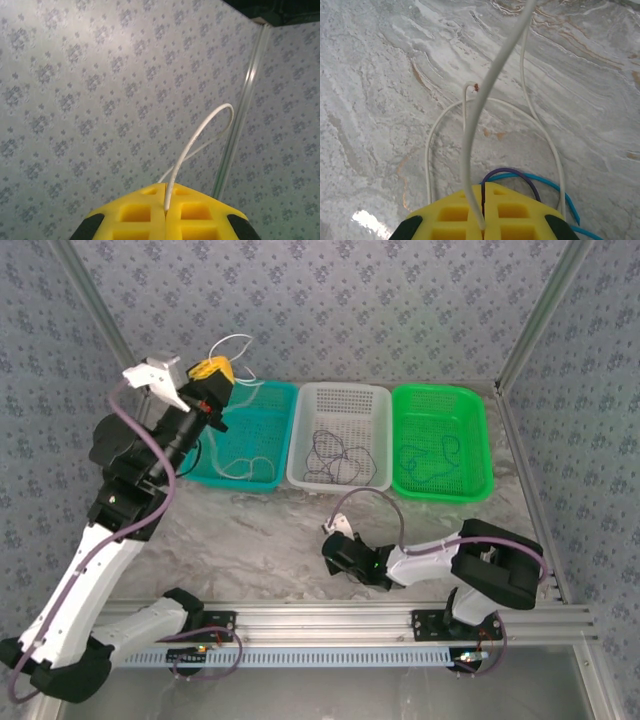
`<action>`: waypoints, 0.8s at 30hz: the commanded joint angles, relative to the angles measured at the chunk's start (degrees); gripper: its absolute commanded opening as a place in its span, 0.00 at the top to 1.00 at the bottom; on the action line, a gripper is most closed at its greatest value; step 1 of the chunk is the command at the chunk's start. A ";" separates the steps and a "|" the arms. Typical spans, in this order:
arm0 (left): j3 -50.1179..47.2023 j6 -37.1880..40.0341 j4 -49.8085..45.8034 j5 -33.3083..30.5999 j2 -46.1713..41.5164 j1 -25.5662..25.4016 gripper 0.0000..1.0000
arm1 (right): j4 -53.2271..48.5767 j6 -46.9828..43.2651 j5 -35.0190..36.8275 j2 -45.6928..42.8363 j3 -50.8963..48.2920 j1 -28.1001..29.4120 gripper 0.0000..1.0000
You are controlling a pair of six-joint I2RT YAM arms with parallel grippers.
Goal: Untangle the cables
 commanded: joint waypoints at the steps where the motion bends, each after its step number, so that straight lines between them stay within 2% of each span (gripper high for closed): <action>1: -0.30 -1.33 -0.62 0.52 0.45 3.26 1.00 | -3.10 0.04 1.33 -2.76 -0.81 0.52 1.00; 8: -5.30 -6.26 0.24 2.23 4.07 11.10 1.00 | -4.79 -0.95 1.76 -9.27 -2.10 0.38 1.00; 14: -9.68 -14.34 3.99 8.62 9.45 19.29 1.00 | -6.91 -0.43 3.02 -13.08 -3.28 -0.17 1.00; 24: -13.56 -16.03 7.16 11.71 18.24 22.96 1.00 | -9.15 0.42 3.43 -16.02 -3.49 -0.72 1.00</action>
